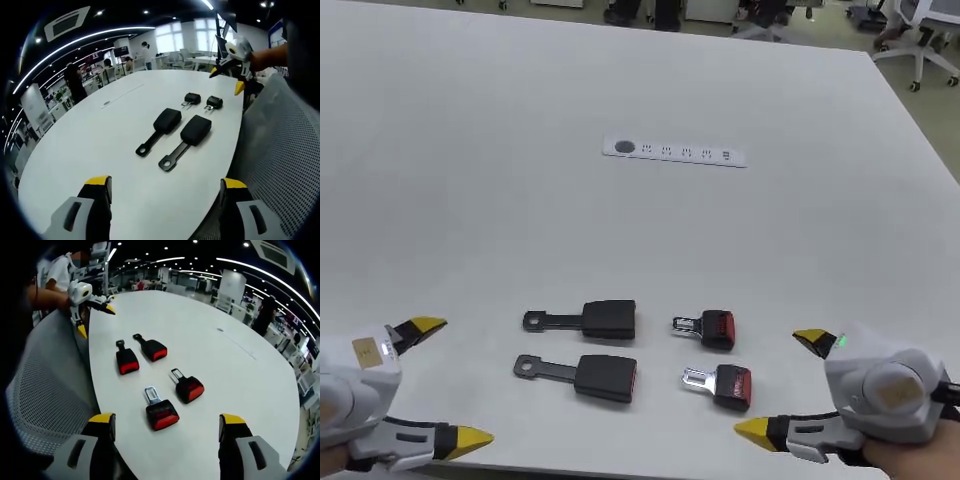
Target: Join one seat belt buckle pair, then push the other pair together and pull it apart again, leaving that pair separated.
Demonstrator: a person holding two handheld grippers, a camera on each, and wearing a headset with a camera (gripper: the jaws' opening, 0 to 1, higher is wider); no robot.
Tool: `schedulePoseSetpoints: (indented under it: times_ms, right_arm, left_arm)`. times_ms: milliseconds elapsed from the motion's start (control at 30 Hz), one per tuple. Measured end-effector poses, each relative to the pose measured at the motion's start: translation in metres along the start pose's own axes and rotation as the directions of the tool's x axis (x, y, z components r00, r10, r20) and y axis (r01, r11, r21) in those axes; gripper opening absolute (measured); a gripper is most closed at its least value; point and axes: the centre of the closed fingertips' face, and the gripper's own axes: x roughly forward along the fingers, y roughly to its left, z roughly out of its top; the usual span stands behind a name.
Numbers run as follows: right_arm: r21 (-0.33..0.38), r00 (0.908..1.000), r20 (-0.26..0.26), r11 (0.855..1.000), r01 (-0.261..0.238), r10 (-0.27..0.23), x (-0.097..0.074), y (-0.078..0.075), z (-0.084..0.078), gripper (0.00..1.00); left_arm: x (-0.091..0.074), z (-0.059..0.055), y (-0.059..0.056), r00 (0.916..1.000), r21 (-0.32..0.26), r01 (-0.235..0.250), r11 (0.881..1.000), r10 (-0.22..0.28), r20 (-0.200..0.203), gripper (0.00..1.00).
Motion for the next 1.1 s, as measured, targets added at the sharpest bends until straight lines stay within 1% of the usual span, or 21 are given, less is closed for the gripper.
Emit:
schedulePoseSetpoints:
  times_ms: [100, 167, 200, 233, 267, 333, 433, 533, 633, 733, 800, 867, 933, 967, 1033, 1100]
  right_arm:
    - [-0.006, 1.0000, -0.004, 1.000, -0.005, 0.005, 0.000, 0.001, 0.000, 0.84]
    - [-0.012, 1.0000, -0.005, 1.000, -0.006, 0.006, 0.001, 0.001, 0.000, 0.83]
    - [-0.013, 1.0000, -0.005, 1.000, -0.008, 0.008, 0.001, 0.001, 0.000, 0.83]
    - [-0.011, 0.9999, -0.006, 1.000, -0.009, 0.009, 0.001, 0.001, 0.000, 0.83]
    - [-0.013, 0.9999, -0.006, 1.000, -0.009, 0.009, 0.001, 0.001, 0.000, 0.82]
    - [-0.023, 0.9998, -0.014, 1.000, -0.011, 0.011, 0.000, 0.001, -0.001, 0.81]
    - [-0.037, 0.9998, -0.015, 0.999, -0.016, 0.015, 0.001, 0.001, -0.001, 0.81]
    - [-0.050, 0.9996, -0.016, 0.998, -0.023, 0.022, 0.001, 0.000, -0.001, 0.80]
    - [-0.064, 0.9994, -0.018, 0.998, -0.029, 0.028, 0.002, 0.000, -0.001, 0.77]
    - [-0.078, 0.9990, -0.022, 0.996, -0.040, 0.038, 0.002, 0.001, 0.000, 0.74]
    - [-0.088, 0.9983, -0.024, 0.995, -0.055, 0.053, 0.004, 0.002, 0.000, 0.71]
    - [-0.097, 0.9980, -0.027, 0.994, -0.059, 0.057, 0.004, 0.003, -0.001, 0.69]
    - [-0.108, 0.9975, -0.031, 0.992, -0.067, 0.064, 0.005, 0.004, -0.001, 0.68]
    - [-0.126, 0.9967, -0.041, 0.989, -0.074, 0.069, 0.007, 0.004, -0.004, 0.68]
    - [-0.136, 0.9956, -0.048, 0.987, -0.087, 0.081, 0.007, 0.005, -0.005, 0.64]
    - [-0.139, 0.9944, -0.052, 0.985, -0.098, 0.092, 0.008, 0.005, -0.007, 0.63]
  left_arm:
    - [0.000, -0.003, 0.000, 0.9999, 0.019, 0.000, 1.000, 0.000, -0.010, 0.90]
    - [-0.001, -0.004, 0.004, 0.9996, 0.044, -0.015, 0.999, 0.016, -0.025, 0.91]
    - [-0.003, -0.005, 0.009, 0.9988, 0.062, -0.034, 0.997, 0.036, -0.032, 0.89]
    - [-0.004, -0.005, 0.009, 0.9989, 0.058, -0.033, 0.998, 0.035, -0.032, 0.86]
    - [-0.004, -0.006, 0.009, 0.9989, 0.060, -0.032, 0.998, 0.034, -0.033, 0.86]
    - [-0.003, -0.008, 0.008, 0.9987, 0.063, -0.024, 0.998, 0.027, -0.044, 0.86]
    - [-0.002, -0.008, 0.005, 0.9988, 0.079, -0.013, 0.997, 0.016, -0.046, 0.85]
    - [-0.002, -0.009, 0.002, 0.9984, 0.082, 0.002, 0.997, 0.003, -0.056, 0.82]
    - [-0.001, -0.010, 0.001, 0.9976, 0.090, 0.008, 0.996, -0.001, -0.069, 0.79]
    - [-0.003, -0.012, 0.004, 0.9967, 0.110, -0.003, 0.994, 0.012, -0.081, 0.79]
    - [-0.004, -0.014, 0.006, 0.9954, 0.117, -0.004, 0.993, 0.015, -0.094, 0.79]
    - [-0.004, -0.014, 0.008, 0.9950, 0.113, 0.001, 0.994, 0.010, -0.099, 0.78]
    - [-0.005, -0.014, 0.009, 0.9947, 0.117, 0.013, 0.993, -0.001, -0.103, 0.77]
    - [-0.004, -0.013, 0.009, 0.9940, 0.121, 0.026, 0.992, -0.012, -0.109, 0.76]
    - [-0.004, -0.008, 0.008, 0.9937, 0.132, 0.038, 0.991, -0.023, -0.110, 0.76]
    - [-0.002, -0.005, 0.009, 0.9936, 0.140, 0.045, 0.989, -0.030, -0.109, 0.76]
